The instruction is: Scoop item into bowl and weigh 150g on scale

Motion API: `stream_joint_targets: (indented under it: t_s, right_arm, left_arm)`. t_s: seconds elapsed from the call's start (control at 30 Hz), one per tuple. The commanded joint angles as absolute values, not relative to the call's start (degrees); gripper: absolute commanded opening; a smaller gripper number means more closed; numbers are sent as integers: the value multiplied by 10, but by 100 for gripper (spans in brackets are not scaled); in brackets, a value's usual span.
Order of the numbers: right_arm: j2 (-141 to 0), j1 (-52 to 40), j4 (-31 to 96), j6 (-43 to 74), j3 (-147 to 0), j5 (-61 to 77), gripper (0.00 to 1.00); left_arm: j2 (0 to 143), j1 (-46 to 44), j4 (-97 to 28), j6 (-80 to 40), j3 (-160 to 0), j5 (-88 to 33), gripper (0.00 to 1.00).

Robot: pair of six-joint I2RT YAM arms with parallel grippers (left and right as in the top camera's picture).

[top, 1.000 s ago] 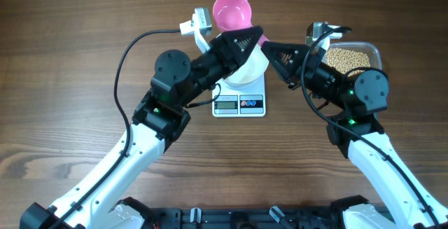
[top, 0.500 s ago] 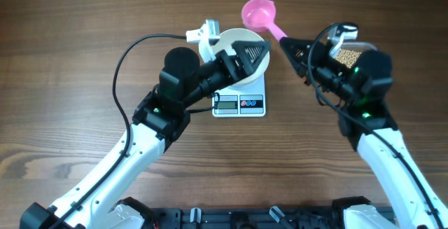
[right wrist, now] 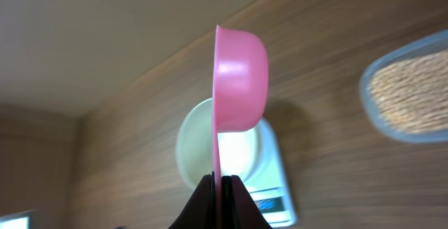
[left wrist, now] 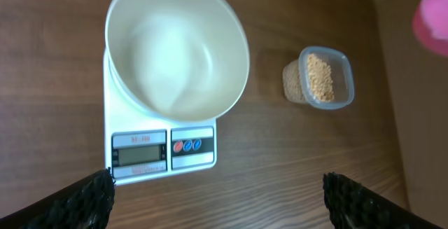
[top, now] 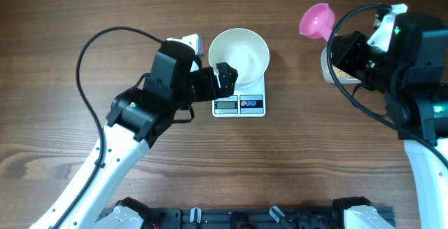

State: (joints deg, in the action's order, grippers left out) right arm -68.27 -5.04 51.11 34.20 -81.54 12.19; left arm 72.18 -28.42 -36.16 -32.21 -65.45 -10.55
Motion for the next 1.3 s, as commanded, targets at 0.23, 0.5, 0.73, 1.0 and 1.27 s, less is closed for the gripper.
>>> stream_joint_targets:
  t_s: [0.23,0.5,0.73,1.0,1.27]
  right_arm:
    - [-683,-49,601,240,-824,93,4]
    - [-684,-49,633,223,-824,90,4]
    - [-684,-48,593,186,-824,37,4]
    - [-684,-49,580,180,-824,-91,4]
    - [-683,-48,620,180,-824,-142,4]
  left_arm:
    - [713,-283,-401,-287,-663,-196,100]
    - [713,-283,-484,-287,-663,-211,97]
    - [717,-283,-496,-287,-663,-179,33]
    - [718,-283,-499,-266,-663,-134,4]
    - [744,-337,-489,-196,-663,-48,4]
